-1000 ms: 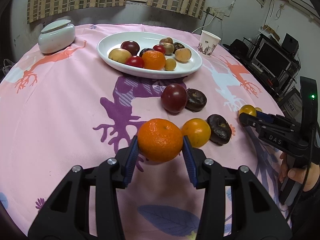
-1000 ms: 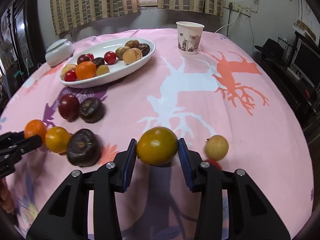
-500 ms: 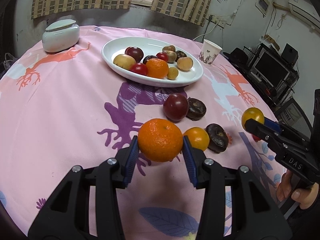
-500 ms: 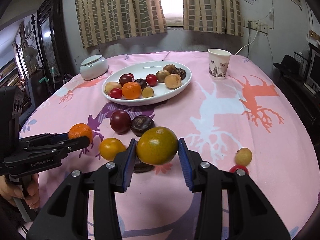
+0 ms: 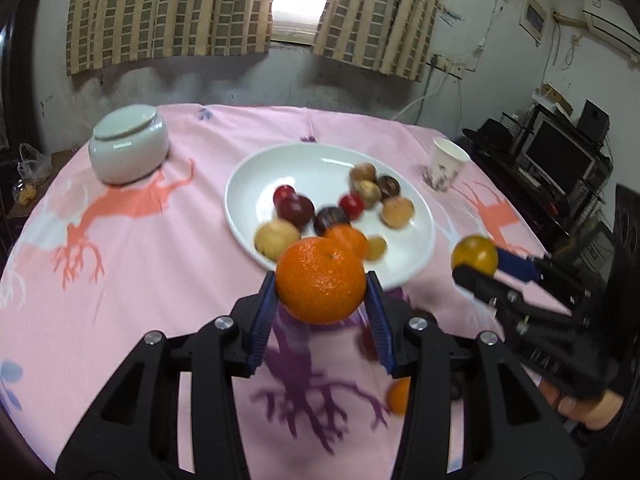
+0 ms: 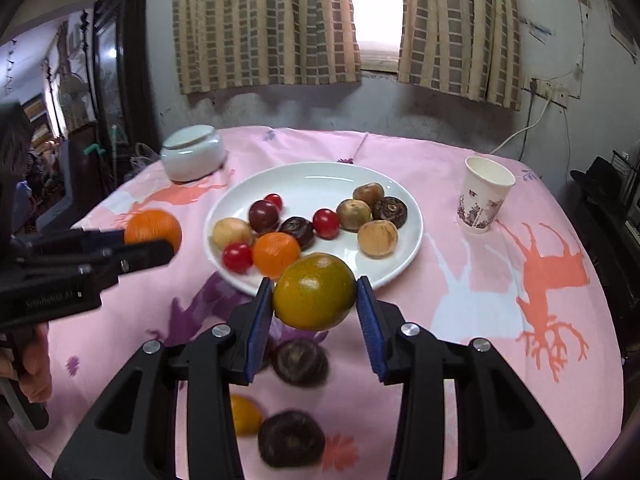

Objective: Organize fruits
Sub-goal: 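Carry the orange and yellow-green fruit onto the plate and open both tools, then grasp a yellow-orange fruit with the left tool while the right tool grasps a dark brown fruit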

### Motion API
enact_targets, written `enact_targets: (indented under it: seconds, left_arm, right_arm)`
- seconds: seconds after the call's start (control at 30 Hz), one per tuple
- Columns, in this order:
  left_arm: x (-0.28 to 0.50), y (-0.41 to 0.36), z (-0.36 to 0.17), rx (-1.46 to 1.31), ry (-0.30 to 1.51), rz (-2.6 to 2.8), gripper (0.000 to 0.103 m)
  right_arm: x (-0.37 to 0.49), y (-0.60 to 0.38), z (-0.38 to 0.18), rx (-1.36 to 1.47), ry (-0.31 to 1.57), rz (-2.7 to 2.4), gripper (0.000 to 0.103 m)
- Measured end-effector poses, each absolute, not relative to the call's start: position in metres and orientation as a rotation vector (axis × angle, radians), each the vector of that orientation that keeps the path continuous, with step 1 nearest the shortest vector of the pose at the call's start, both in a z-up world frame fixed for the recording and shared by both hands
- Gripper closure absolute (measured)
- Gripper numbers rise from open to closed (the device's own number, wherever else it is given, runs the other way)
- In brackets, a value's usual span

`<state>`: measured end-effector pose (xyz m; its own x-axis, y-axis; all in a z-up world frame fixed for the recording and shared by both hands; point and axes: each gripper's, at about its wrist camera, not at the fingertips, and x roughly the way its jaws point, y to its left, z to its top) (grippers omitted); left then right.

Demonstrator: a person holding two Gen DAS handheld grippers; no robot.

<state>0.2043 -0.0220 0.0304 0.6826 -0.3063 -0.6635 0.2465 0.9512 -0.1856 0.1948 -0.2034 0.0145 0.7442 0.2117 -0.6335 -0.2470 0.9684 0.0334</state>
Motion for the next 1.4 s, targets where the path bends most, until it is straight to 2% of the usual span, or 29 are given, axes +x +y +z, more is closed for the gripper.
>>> enact_targets:
  seconds: [0.23,0.47,0.53,0.57,0.6,1.0,1.03,1.4]
  left_arm:
    - [0.267,-0.03,0.011,-0.101,0.806,-0.274,0.059]
    - [0.286,-0.037,-0.004,-0.125,0.825,-0.287,0.058]
    - [0.286,-0.037,-0.006,-0.148,0.824,-0.288,0.047]
    - [0.284,-0.036,-0.004,-0.149,0.811,-0.28,0.036]
    - [0.281,-0.037,0.0,-0.141,0.792,-0.276,0.035]
    - [0.217,-0.03,0.037,-0.122,0.742,-0.309,0.029]
    - [0.209,-0.03,0.037,-0.116,0.747,-0.316,0.029]
    - [0.133,-0.053,0.004,-0.093,0.808,-0.375,0.029]
  right_arm:
    - [0.238,-0.185,-0.009,-0.083,0.732,0.245,0.061]
    - [0.258,-0.177,-0.026,-0.155,0.784,0.186,0.061]
    - [0.259,-0.173,-0.028,-0.213,0.772,0.138,0.058]
    - [0.258,-0.171,-0.027,-0.247,0.757,0.115,0.057]
    - [0.257,-0.172,-0.025,-0.249,0.75,0.112,0.057]
    - [0.201,-0.21,0.008,-0.111,0.718,0.154,0.055]
    - [0.193,-0.213,0.009,-0.101,0.72,0.153,0.05]
    - [0.117,-0.253,-0.008,0.055,0.791,0.164,0.049]
